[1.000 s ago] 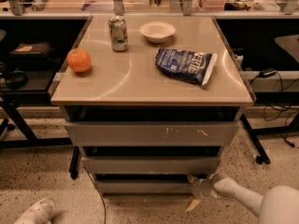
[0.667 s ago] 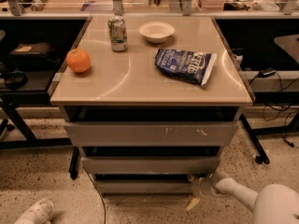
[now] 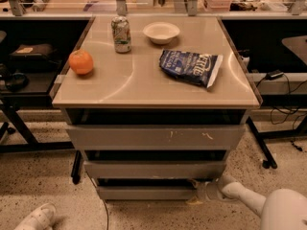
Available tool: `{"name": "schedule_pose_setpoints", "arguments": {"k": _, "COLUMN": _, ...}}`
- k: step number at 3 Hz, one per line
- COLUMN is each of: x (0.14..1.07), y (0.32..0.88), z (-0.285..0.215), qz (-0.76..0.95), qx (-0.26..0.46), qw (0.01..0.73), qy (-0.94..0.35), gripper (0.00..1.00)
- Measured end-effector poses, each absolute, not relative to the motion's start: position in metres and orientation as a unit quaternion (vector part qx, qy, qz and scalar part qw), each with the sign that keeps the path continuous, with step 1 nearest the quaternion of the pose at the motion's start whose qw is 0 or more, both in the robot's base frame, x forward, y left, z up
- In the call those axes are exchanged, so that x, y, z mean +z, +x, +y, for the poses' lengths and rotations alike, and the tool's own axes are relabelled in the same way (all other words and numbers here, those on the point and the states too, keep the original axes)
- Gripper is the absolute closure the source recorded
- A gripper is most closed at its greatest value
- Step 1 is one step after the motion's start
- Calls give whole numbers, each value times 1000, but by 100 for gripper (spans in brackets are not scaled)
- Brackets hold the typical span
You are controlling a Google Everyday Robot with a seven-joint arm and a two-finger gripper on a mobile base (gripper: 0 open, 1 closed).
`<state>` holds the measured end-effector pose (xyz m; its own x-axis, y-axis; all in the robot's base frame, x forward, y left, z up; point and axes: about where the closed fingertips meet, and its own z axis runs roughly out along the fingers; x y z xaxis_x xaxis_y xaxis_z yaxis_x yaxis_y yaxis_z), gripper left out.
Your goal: Open bottom drawer
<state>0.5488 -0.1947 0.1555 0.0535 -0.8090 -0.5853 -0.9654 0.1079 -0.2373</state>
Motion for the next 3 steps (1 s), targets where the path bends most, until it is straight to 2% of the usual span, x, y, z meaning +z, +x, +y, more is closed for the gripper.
{"name": "schedule_pose_setpoints", "arguments": {"k": 2, "x": 164, "y": 550, "z": -195, "qz": 676, "qx": 126, "qw": 311, "qy": -656, "gripper": 89}}
{"name": "schedule_pose_setpoints", "arguments": {"k": 3, "x": 164, "y": 550, "z": -195, "qz": 676, "qx": 126, "qw": 311, "qy": -656, "gripper": 86}}
